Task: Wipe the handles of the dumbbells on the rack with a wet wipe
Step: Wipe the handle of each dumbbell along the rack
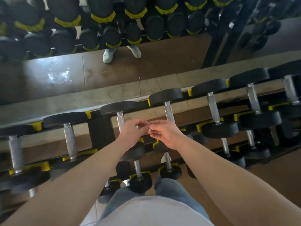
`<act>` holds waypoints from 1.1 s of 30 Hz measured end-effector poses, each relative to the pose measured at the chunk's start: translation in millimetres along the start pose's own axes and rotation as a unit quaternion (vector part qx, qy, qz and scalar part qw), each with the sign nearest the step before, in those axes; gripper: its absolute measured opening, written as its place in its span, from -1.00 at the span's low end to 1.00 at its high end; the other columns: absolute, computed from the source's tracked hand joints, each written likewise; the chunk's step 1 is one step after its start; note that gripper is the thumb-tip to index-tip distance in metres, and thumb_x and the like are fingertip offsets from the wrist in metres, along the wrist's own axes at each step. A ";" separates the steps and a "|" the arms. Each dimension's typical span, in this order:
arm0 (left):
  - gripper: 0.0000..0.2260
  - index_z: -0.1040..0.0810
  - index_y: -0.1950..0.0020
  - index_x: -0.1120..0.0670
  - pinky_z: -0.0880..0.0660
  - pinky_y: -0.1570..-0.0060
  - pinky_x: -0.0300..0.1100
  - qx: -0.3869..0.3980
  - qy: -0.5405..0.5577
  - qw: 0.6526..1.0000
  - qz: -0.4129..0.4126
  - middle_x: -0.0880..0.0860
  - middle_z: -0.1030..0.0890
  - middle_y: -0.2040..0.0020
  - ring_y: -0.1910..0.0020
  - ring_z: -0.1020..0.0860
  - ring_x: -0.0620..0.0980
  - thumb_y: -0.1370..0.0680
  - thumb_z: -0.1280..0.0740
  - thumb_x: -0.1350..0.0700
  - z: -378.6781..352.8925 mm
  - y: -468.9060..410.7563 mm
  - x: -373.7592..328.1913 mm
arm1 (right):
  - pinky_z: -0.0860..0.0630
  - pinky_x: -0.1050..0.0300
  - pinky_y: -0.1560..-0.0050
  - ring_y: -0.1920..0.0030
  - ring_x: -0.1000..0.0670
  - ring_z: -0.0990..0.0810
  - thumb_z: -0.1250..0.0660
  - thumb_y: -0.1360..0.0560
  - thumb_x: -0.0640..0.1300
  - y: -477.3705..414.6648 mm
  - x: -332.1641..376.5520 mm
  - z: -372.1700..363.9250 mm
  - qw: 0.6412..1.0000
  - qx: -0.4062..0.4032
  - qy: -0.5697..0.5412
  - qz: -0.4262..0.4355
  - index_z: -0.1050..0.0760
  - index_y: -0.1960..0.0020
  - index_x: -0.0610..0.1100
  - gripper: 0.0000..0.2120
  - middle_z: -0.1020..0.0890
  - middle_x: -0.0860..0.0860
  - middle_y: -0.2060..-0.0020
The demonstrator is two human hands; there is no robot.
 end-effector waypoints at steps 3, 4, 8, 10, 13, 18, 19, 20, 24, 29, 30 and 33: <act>-0.84 -0.70 -0.12 -0.08 -0.54 -0.13 -0.10 -0.017 -0.001 1.000 0.020 -0.15 -0.68 -0.01 -0.06 -0.61 -0.16 -0.57 -0.46 -0.06 -23.3 -5.8 -15.5 | -0.64 0.02 -0.16 -0.04 -0.07 -0.71 -0.43 -0.54 -0.32 -1.2 12.3 28.6 0.999 0.010 0.040 0.013 -0.60 -0.20 -0.24 -0.76 -0.71 -0.17 -0.04; -0.84 -0.70 -0.12 -0.10 -0.54 -0.14 -0.08 -0.024 0.001 0.999 0.029 -0.14 -0.68 -0.01 -0.07 -0.61 -0.13 -0.57 -0.46 -0.07 -31.8 -8.2 -20.1 | -0.65 0.01 -0.17 -0.04 -0.07 -0.72 -0.45 -0.53 -0.31 -1.5 16.5 37.2 0.998 0.010 0.066 0.018 -0.60 -0.19 -0.22 -0.76 -0.72 -0.15 -0.03; -0.91 -0.70 -0.07 -0.12 -0.48 -0.21 -0.10 -0.065 0.049 0.994 0.071 -0.13 -0.68 -0.07 -0.13 -0.59 -0.10 -0.60 -0.44 0.04 -63.1 -17.1 -33.8 | -0.60 0.22 -0.01 0.07 0.10 -0.68 -0.48 -0.53 -0.15 -10.2 46.9 65.7 0.943 -0.092 0.296 0.125 -0.63 -0.06 -0.04 -0.88 -0.70 0.07 0.09; -0.88 -0.70 -0.10 -0.12 -0.43 -0.26 -0.15 -0.083 0.067 0.989 0.101 -0.14 -0.65 -0.15 -0.20 -0.56 -0.09 -0.60 -0.43 0.07 -76.1 -22.4 -35.4 | -0.45 0.37 0.10 0.07 0.20 -0.59 -0.43 -0.56 -0.14 -19.9 64.7 76.6 0.906 -0.145 0.347 0.192 -0.61 -0.08 -0.01 -0.89 -0.65 0.15 0.07; -0.83 -0.67 -0.18 -0.10 -0.43 -0.34 -0.12 -0.077 0.064 0.985 0.142 -0.16 -0.59 -0.15 -0.19 -0.51 -0.11 -0.63 -0.38 0.10 -93.1 -22.1 -40.7 | -0.40 0.39 0.09 0.01 0.15 -0.58 -0.39 -0.59 -0.16 -34.5 70.8 87.8 0.873 -0.135 0.409 0.227 -0.62 -0.18 -0.07 -0.82 -0.65 0.09 -0.03; -0.81 -0.66 -0.21 -0.07 -0.44 -0.26 -0.14 -0.085 0.056 0.982 0.160 -0.07 -0.63 -0.21 -0.17 -0.52 -0.08 -0.64 -0.33 0.09 -109.1 -21.7 -42.6 | -0.55 0.25 -0.04 0.00 0.12 -0.61 -0.40 -0.58 -0.15 -25.9 43.2 105.7 0.829 -0.037 0.520 0.204 -0.63 -0.15 -0.04 -0.84 -0.64 0.11 0.01; -0.81 -0.65 -0.22 -0.07 -0.42 -0.22 -0.16 -0.083 0.048 0.982 0.163 -0.06 -0.63 -0.23 -0.18 -0.52 -0.07 -0.64 -0.34 0.09 -110.9 -22.7 -41.9 | -0.57 0.23 -0.05 0.01 0.12 -0.61 -0.40 -0.58 -0.14 -21.8 37.4 109.7 0.813 -0.011 0.550 0.191 -0.64 -0.13 -0.04 -0.86 -0.65 0.10 0.02; -0.80 -0.65 -0.23 -0.06 -0.41 -0.20 -0.17 -0.081 0.040 0.982 0.165 -0.04 -0.63 -0.24 -0.18 -0.52 -0.07 -0.64 -0.34 0.08 -112.3 -23.6 -41.8 | -0.59 0.19 -0.08 0.01 0.12 -0.61 -0.40 -0.58 -0.14 -19.4 32.4 113.0 0.799 0.008 0.573 0.181 -0.64 -0.12 -0.03 -0.87 -0.67 0.09 0.01; -0.76 -0.62 -0.31 -0.05 -0.40 -0.17 -0.18 -0.070 0.027 0.982 0.173 -0.02 -0.62 -0.31 -0.20 -0.52 -0.07 -0.65 -0.34 0.04 -118.7 -23.8 -41.9 | -0.57 0.14 -0.15 -0.04 0.10 -0.61 -0.37 -0.61 -0.13 -23.4 34.2 109.6 0.807 -0.015 0.547 0.224 -0.63 -0.17 -0.06 -0.84 -0.67 0.05 -0.06; -0.75 -0.60 -0.33 -0.08 -0.40 -0.19 -0.18 -0.067 0.014 0.979 0.193 -0.04 -0.58 -0.36 -0.36 -0.52 0.00 -0.66 -0.34 0.06 -119.3 -24.9 -43.0 | -0.47 0.27 -0.05 -0.01 0.13 -0.56 -0.36 -0.61 -0.18 -40.9 61.8 92.2 0.852 -0.109 0.436 0.268 -0.63 -0.20 -0.10 -0.81 -0.64 0.08 -0.02; -0.75 -0.60 -0.33 -0.07 -0.41 -0.18 -0.18 -0.067 0.011 0.979 0.193 -0.04 -0.59 -0.36 -0.34 -0.52 -0.01 -0.66 -0.34 0.06 -119.0 -25.6 -43.5 | -0.47 0.28 -0.05 -0.01 0.13 -0.56 -0.36 -0.61 -0.18 -40.6 60.5 94.2 0.851 -0.101 0.443 0.264 -0.63 -0.20 -0.09 -0.81 -0.64 0.08 -0.03; -0.75 -0.60 -0.33 -0.06 -0.42 -0.16 -0.18 -0.077 0.007 0.981 0.181 -0.03 -0.62 -0.31 -0.25 -0.55 -0.04 -0.65 -0.34 0.05 -118.0 -26.8 -45.5 | -0.52 0.23 -0.04 0.00 0.11 -0.61 -0.37 -0.61 -0.11 -31.3 46.5 108.1 0.829 -0.044 0.514 0.215 -0.65 -0.12 -0.06 -0.87 -0.66 0.08 -0.01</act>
Point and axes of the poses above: each hand's wrist, its own y-axis away from the middle knuckle, its own z-axis out of the back of the hand, x = y × z, the point moved 2 cm from there along -y, towards the middle knuckle
